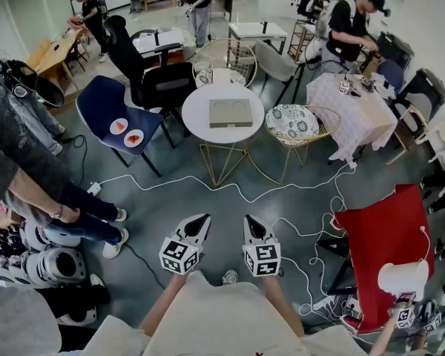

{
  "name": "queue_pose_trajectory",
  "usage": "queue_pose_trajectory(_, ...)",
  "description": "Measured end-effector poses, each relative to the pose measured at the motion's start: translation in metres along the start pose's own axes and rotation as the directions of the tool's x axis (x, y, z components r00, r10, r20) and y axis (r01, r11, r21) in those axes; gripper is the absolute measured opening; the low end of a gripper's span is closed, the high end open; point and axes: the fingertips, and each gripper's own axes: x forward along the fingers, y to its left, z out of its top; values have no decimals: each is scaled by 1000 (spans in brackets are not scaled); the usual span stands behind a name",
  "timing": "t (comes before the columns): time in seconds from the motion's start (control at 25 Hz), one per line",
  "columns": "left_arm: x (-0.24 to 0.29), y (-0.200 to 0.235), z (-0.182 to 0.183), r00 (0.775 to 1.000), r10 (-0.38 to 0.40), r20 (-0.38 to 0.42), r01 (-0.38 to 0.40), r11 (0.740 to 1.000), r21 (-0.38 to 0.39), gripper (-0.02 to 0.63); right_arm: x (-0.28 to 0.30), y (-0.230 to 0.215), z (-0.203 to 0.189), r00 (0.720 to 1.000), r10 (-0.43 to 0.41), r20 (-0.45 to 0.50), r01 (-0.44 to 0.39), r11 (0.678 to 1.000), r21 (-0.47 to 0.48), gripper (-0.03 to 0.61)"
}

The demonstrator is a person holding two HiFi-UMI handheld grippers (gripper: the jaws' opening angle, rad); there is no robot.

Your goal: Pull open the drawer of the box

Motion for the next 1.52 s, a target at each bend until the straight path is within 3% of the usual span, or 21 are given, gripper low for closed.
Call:
queue_pose_trajectory(0.88, 8, 11, 1, 999, 48, -4, -48, 999, 5, 11, 19, 3, -3, 997, 69, -29, -70, 997, -17, 15)
queue_pose_trajectory(1.52, 67, 0, -1, 995, 100, 0, -100, 995, 21, 11, 37, -57, -11, 992, 121, -44, -124, 991, -57, 15)
